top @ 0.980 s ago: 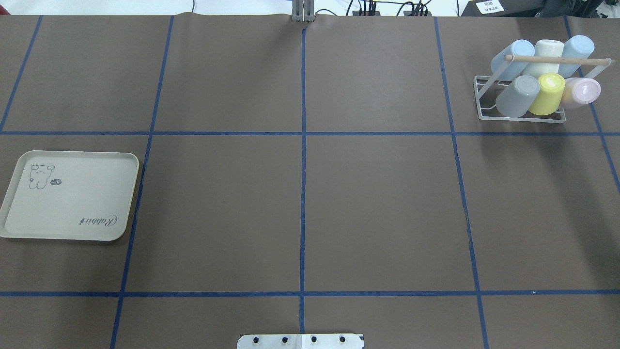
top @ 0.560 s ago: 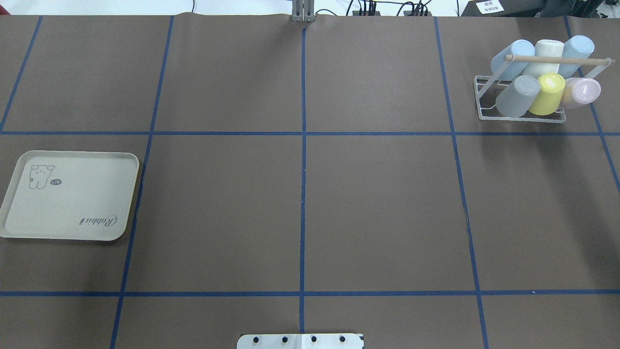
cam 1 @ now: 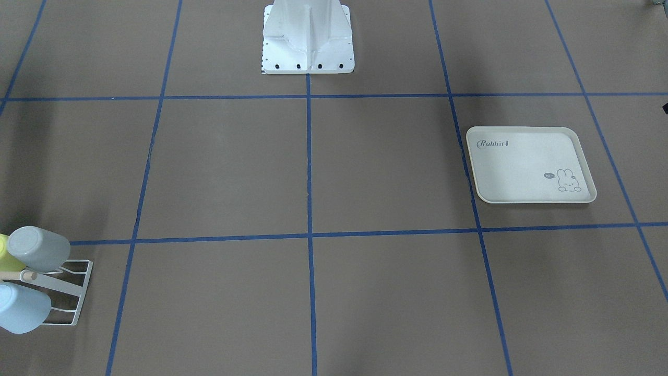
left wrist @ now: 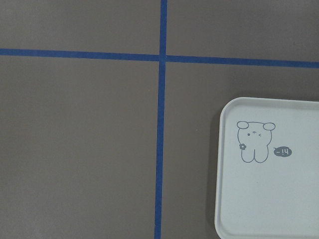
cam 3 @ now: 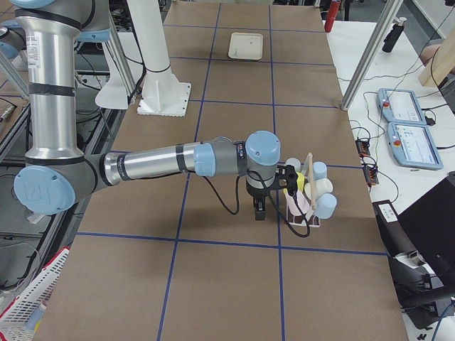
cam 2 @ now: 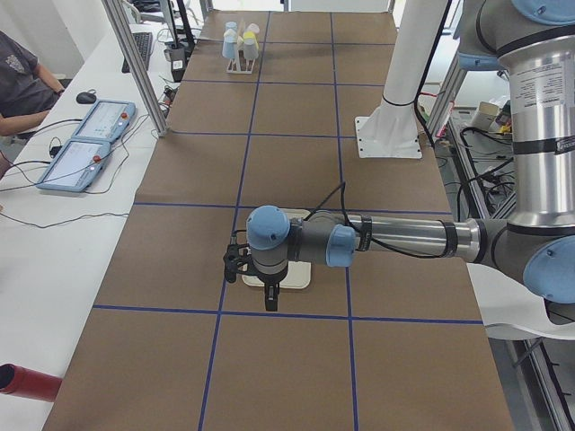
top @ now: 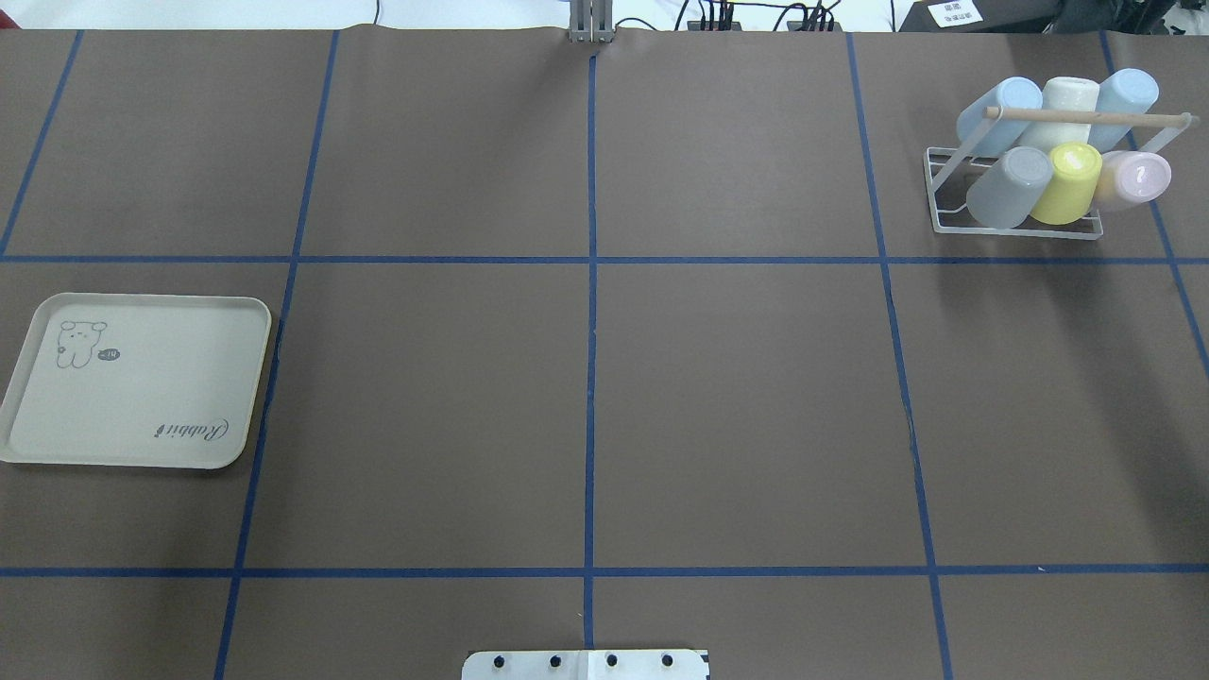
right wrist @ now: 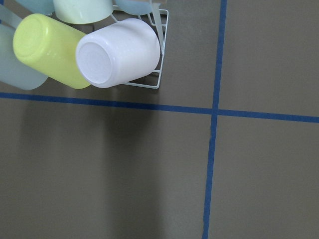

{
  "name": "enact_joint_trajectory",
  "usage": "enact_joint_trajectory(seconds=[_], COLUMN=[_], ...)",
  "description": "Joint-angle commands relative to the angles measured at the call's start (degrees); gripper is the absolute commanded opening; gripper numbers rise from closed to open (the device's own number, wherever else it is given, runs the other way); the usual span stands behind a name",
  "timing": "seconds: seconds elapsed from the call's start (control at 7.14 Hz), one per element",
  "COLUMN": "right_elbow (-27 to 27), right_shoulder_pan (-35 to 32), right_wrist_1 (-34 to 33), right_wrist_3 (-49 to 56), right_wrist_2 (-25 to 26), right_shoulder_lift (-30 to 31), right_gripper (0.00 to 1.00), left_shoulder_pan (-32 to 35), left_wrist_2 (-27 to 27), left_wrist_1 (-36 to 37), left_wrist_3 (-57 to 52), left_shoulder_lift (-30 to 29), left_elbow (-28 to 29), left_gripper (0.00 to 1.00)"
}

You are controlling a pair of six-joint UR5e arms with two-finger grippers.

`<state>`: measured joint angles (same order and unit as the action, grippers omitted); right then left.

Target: Transfer IKEA cup to right arm and place on rack

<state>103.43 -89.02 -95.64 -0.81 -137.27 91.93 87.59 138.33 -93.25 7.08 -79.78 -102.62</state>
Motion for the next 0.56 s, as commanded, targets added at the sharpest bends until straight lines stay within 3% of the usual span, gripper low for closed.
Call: enact_joint_trajectory(seconds=[0.0, 0.42], right_elbow=[-0.42, -1.29], right_shoulder_pan=[0.07, 0.25], right_wrist_1=[-0.24, -0.07], right_wrist_3=[-0.07, 0.27], right_wrist_2=[0.07, 1.29], right_shoulder_lift=[0.35, -0.70], right_gripper=[0.99, 0.99], left_shoulder_pan=[-0.05, -0.05], left_wrist_2=[0.63, 0.80], left_wrist_1=[0.35, 0.09], left_wrist_3=[-0.13, -0.13], left_shoulder_lift=[-0.02, -0.02], left_elbow=[-0.12, 0.05], left_gripper=[1.00, 1.00])
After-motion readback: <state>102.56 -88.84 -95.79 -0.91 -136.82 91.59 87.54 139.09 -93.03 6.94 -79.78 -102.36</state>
